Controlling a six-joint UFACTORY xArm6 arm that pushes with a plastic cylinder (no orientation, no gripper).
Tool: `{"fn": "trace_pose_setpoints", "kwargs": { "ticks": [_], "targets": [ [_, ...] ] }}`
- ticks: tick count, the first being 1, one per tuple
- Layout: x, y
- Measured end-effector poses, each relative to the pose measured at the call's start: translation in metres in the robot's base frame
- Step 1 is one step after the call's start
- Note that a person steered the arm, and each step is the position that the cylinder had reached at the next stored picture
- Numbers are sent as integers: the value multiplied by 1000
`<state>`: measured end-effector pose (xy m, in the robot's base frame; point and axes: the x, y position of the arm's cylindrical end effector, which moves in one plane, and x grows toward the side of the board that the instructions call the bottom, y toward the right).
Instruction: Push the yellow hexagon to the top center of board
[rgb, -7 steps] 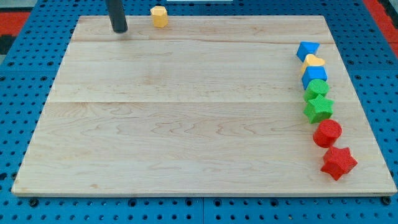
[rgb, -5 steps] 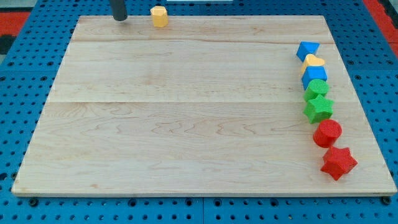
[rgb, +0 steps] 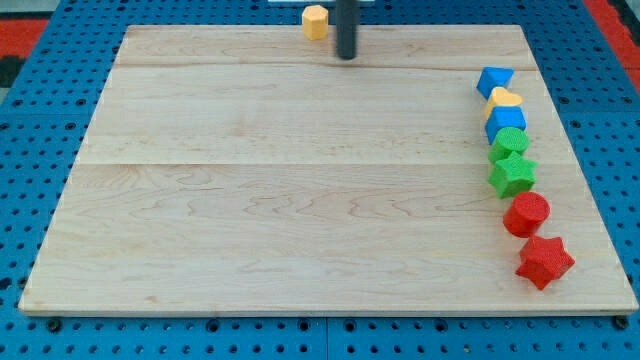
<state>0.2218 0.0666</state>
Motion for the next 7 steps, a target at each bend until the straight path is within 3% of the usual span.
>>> {"fn": "trace_pose_setpoints", "kwargs": {
  "ticks": [1,4,6,7],
  "targets": [
    [-29,26],
    [-30,14],
    [-28,-66],
    [-19,-173]
  ]
}}
